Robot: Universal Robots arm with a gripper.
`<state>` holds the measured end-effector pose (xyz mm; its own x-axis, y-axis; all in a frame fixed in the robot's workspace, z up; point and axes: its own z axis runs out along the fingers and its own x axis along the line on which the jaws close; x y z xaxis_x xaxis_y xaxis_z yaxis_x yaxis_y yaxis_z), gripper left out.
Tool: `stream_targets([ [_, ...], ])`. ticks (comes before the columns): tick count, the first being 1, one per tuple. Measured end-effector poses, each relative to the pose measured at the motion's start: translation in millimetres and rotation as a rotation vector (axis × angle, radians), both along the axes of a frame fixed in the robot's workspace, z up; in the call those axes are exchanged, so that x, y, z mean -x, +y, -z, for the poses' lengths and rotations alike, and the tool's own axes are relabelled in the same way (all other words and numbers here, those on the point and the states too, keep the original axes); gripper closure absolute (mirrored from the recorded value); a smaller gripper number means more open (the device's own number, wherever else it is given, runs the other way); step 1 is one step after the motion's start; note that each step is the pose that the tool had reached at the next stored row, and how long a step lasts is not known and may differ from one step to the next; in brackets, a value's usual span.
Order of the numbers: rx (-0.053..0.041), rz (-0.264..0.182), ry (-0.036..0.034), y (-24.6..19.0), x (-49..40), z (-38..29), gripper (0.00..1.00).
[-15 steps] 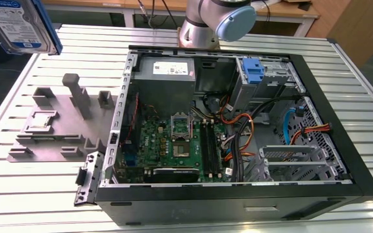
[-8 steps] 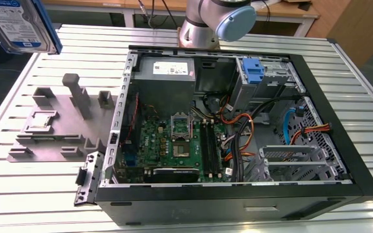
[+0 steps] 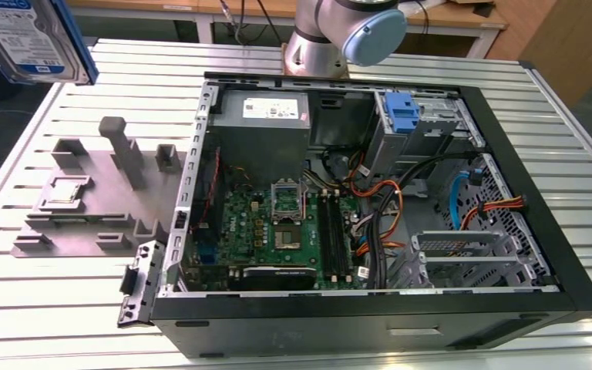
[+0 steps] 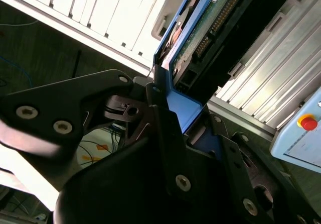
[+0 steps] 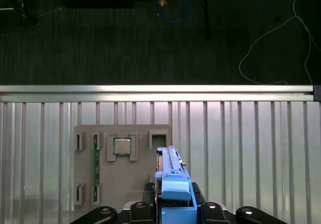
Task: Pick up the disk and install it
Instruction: 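Pick up the disk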
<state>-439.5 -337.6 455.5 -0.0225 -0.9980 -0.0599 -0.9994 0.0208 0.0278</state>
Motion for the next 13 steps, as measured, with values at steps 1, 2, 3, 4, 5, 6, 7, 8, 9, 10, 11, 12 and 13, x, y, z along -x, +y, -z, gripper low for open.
stream_targets([
  [1,-0.0001,0.0,-0.0001,0.0,0.0,-0.3,0.63],
  [2,-0.0002,0.0,-0.0002,0.0,0.0,-0.4,0.63],
  [3,-0.0003,0.0,-0.0003,0.0,0.0,-0.5,0.63],
  [4,-0.0002,0.0,-0.0001,0.0,0.0,-0.7,0.63],
  [5,-0.0002,0.0,-0.0001,0.0,0.0,-0.9,0.63],
  [6,-0.0002,0.0,-0.0001,0.0,0.0,-1.1,0.63],
  [7,-0.0004,0.0,-0.0001,0.0,0.0,-1.2,0.63],
  [8,-0.0005,0.0,-0.0001,0.0,0.0,-1.3,0.63],
  [9,-0.0006,0.0,0.0,0.0,0.0,-1.5,0.63],
  [10,-0.0007,0.0,-0.0001,0.0,0.0,-1.6,0.63],
  [11,-0.0007,0.0,-0.0001,0.0,0.0,-1.8,0.63],
  [12,-0.0006,0.0,0.0,0.0,0.0,-2.0,0.63],
  [13,-0.0007,0.0,-0.0001,0.0,0.0,-2.1,0.63],
])
